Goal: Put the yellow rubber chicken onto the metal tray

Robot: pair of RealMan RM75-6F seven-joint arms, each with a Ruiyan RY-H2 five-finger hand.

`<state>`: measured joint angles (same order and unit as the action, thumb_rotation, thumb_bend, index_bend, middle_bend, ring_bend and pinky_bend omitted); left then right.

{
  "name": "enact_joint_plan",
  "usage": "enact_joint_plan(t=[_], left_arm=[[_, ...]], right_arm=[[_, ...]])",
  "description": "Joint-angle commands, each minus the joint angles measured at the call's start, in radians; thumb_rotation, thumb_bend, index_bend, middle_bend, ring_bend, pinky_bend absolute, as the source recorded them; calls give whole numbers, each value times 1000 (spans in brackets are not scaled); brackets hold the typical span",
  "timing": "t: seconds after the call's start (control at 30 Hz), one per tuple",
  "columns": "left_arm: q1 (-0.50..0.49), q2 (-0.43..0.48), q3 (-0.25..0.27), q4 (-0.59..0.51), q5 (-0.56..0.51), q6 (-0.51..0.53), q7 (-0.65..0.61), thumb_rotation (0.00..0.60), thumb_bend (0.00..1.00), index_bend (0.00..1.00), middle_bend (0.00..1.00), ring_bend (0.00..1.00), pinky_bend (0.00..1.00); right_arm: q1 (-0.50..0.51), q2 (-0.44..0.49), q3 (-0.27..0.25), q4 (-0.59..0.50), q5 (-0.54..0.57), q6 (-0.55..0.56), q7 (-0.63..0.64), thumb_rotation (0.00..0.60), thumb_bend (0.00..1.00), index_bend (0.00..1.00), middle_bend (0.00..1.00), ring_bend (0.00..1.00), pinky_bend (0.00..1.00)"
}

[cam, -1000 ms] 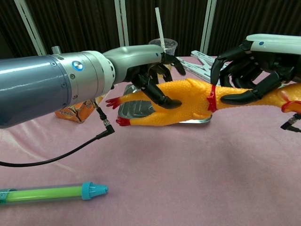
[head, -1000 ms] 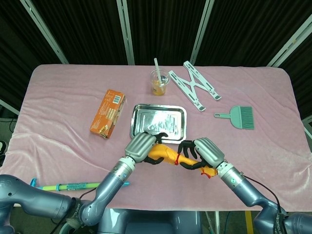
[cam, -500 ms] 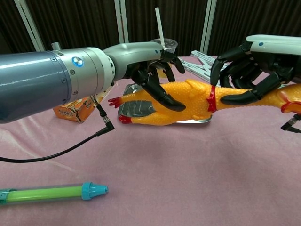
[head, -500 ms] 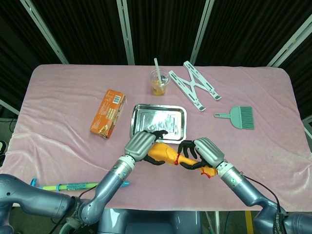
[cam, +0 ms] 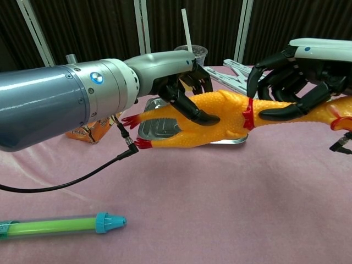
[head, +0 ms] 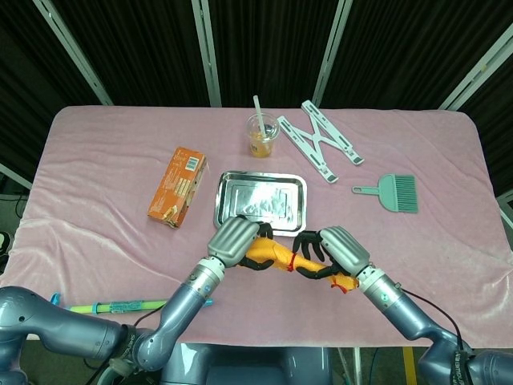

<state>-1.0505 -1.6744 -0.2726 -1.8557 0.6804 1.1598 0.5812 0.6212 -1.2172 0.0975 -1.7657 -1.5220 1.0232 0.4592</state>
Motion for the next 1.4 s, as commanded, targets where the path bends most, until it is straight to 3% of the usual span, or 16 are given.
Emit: enact_joint_plan(t=[0.03,0.2,0.27,0.3,0.4,0.47,0.53,0.6,0.73,1.0,1.23,1.4], left_arm=[[5,-8,1,7,14,8,-8,600,646,893,869,670,348],[10,-17,7,13,35,20,-2,600,637,904,862,669,348],[16,-14,7,5,40,22,-7,600,555,846,801,650,348],[17,-12,7,3,40,20,-8,600,506,793,766,635,347],[18,-3,8,-7,31,9,-5,600,274,484,582,513,346],[18,5,7,-14,21,1,-4,600,130,251,413,351,342],[17,16,8,-21,8,-11,3,600,65,93,277,198,302],[15,23,8,-28,-4,-18,7,597,24,13,158,75,221],[16,30,7,-34,-7,-15,11,564,5,0,50,0,137],[37,61,20,-71,39,18,9,564,4,0,45,0,124],[130,141,71,-132,199,118,-43,569,5,0,47,0,124],[225,226,135,-180,349,184,-120,572,5,0,52,0,123]], right_arm=[[0,-1,-1,2,-2,0,4,600,510,836,684,749,846],[0,0,-3,7,-7,3,14,600,510,836,685,749,846],[-2,1,-3,10,-6,5,17,600,510,836,685,749,846],[-2,1,-4,10,-6,5,18,600,511,836,684,749,846],[-2,1,-4,12,-7,6,19,600,511,836,685,749,846],[-3,1,-4,13,-7,7,21,600,511,836,685,749,846],[-3,2,-5,14,-8,9,22,600,510,836,684,749,846],[-4,3,-6,14,-9,11,21,600,510,836,684,749,846],[-8,5,-8,15,-11,17,19,600,510,836,685,749,846],[-18,8,-13,21,-12,28,28,600,511,836,685,749,846],[-25,1,-7,73,15,27,76,600,511,836,684,749,846],[-3,-35,19,160,49,-4,120,600,510,836,684,749,846]])
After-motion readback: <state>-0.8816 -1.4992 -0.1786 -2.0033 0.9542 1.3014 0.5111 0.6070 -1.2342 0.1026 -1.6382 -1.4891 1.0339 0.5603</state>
